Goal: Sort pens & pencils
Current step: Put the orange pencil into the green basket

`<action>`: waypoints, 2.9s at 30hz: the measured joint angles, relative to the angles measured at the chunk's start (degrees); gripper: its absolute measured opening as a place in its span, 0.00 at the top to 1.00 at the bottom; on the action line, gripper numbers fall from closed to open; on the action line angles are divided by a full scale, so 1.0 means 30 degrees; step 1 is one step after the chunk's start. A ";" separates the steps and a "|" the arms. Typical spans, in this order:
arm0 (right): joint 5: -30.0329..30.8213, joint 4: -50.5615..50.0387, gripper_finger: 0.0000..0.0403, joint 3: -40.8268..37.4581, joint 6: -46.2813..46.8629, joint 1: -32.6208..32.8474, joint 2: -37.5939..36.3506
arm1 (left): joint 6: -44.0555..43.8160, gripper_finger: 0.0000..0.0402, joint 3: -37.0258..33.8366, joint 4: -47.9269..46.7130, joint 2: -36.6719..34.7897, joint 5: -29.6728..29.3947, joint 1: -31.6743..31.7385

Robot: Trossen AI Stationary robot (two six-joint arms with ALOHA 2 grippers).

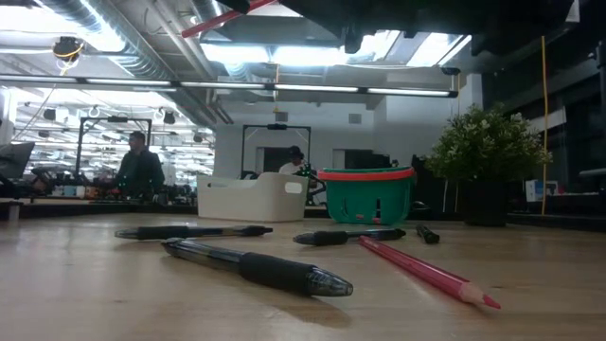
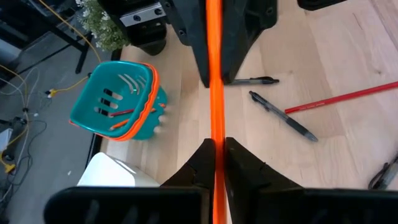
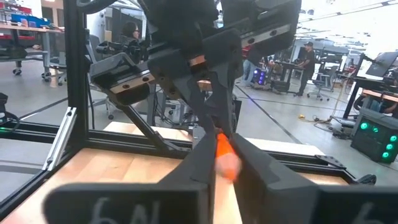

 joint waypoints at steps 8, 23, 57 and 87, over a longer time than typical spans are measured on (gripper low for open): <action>0.0006 -0.0038 0.94 0.0000 -0.0056 -0.0007 0.0000 | -0.0073 0.96 -0.0007 0.0001 0.0000 0.0168 -0.0006; -0.0014 0.0138 0.94 0.0000 -0.0529 -0.0029 0.0000 | -0.0282 0.84 -0.0007 0.0431 0.0000 0.0279 -0.0006; 1.0147 -0.5918 0.94 0.0001 -0.1093 -0.2945 -0.1715 | -0.3203 0.73 -0.0076 -0.6997 -0.0004 -0.1950 0.4037; 1.1195 -1.7421 0.94 -0.0015 0.0161 -0.7296 -0.3723 | -0.1917 0.73 -0.4685 -0.2929 0.0000 -0.1734 0.6336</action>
